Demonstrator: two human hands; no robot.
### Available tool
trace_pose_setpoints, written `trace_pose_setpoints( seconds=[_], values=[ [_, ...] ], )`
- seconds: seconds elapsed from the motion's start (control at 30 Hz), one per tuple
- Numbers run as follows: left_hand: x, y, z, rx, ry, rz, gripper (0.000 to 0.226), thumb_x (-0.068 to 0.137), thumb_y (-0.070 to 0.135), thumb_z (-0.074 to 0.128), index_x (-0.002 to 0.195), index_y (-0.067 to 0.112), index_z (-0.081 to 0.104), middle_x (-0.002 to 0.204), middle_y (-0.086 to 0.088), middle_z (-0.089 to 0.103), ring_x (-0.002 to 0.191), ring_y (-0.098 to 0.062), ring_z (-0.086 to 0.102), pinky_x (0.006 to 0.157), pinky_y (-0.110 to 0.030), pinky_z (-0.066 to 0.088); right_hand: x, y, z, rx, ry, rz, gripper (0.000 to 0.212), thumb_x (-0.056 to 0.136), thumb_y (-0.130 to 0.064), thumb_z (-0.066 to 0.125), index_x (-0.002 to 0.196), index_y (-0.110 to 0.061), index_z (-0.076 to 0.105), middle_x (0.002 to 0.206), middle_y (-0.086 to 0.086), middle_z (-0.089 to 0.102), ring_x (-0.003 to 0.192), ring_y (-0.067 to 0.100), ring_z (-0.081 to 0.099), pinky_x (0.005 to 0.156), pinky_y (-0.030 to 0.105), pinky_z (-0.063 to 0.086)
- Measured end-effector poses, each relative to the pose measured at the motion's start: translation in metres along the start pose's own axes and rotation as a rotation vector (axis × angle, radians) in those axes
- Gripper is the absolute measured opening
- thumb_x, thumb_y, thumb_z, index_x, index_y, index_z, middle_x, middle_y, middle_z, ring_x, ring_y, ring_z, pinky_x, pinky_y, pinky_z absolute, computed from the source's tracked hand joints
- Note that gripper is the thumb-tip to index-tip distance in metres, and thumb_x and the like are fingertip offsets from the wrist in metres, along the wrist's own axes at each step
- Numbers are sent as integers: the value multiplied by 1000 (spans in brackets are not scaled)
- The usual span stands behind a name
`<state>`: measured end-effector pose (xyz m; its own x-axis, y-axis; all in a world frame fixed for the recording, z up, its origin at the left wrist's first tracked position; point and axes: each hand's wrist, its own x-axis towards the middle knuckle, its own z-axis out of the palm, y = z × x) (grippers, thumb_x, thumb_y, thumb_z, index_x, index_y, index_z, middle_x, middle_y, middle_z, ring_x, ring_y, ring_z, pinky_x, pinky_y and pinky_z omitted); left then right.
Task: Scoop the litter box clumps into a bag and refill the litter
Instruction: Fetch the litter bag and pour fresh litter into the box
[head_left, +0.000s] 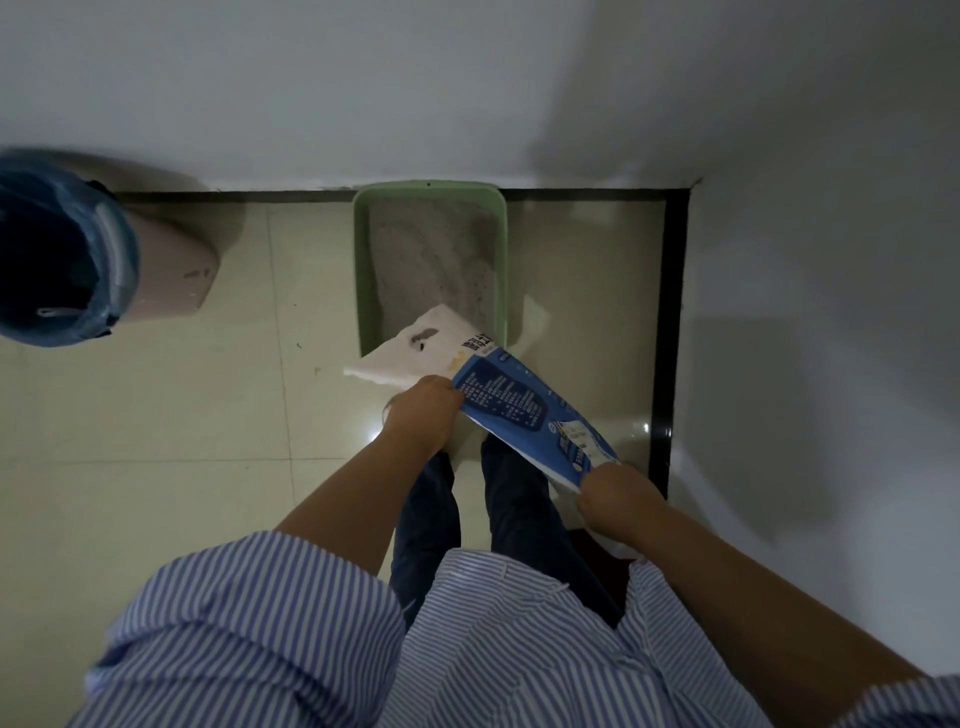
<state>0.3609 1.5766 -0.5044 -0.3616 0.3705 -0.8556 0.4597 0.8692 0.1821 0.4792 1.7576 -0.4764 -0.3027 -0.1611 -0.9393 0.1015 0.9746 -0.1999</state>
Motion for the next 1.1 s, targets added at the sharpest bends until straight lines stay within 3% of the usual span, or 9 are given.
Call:
trace_pose_setpoints(
  seconds=[0.1,0.17,0.23,0.4,0.5,0.7,0.83,1.03,1.1],
  values=[
    [2,9,-3,11,5,38,37,93,4,40,129,7,48,131,-11,46,126,-24,40,102,-29,36,-6,6,2,181,-83,48,32,99,-6,30,116,-1,57,123,14,59,105,20,56,89,26,42],
    [4,15,-3,17,18,44,37,94,5,41,130,8,47,132,-11,45,126,-23,40,102,-29,36,-10,8,5,244,-59,76,29,98,-6,32,91,-5,60,105,15,62,105,20,55,97,28,42],
    [4,21,-3,36,21,52,37,93,5,42,129,9,48,131,-11,46,125,-24,41,102,-29,36,-15,9,8,290,-38,109,33,98,-7,33,72,-12,52,91,13,60,93,16,51,96,29,44],
    [6,34,1,65,-8,80,36,93,5,41,129,8,49,130,-12,47,124,-24,42,101,-30,37,-22,19,17,356,-33,130,29,99,-12,34,103,-2,60,97,16,60,87,11,36,93,25,41],
    [6,39,5,69,-29,89,36,94,6,41,129,8,47,131,-11,46,124,-24,42,101,-28,36,-30,18,17,305,-41,134,40,99,-12,32,60,-20,35,63,0,33,76,12,37,93,26,41],
    [8,46,12,91,-54,115,36,94,7,41,130,8,47,130,-13,46,123,-26,43,101,-30,36,-31,20,29,280,-104,150,45,97,-12,37,56,-23,23,61,-5,22,56,7,27,53,21,27],
    [8,47,14,99,-61,109,36,95,9,41,131,9,46,131,-12,45,124,-26,42,102,-32,36,-30,20,33,253,-139,135,44,97,-12,38,58,-24,24,61,-4,23,55,9,28,46,14,16],
    [5,41,19,91,-60,102,36,94,9,43,130,8,47,130,-12,46,123,-26,43,102,-32,37,-33,13,31,281,-150,133,27,99,-15,36,102,-2,60,97,12,57,59,10,33,48,13,17],
    [4,37,19,88,-56,98,36,94,8,44,130,9,47,129,-12,47,123,-26,44,102,-32,37,-31,11,32,278,-150,125,28,99,-14,35,86,-6,58,109,16,60,67,15,39,48,12,16]
  ],
)
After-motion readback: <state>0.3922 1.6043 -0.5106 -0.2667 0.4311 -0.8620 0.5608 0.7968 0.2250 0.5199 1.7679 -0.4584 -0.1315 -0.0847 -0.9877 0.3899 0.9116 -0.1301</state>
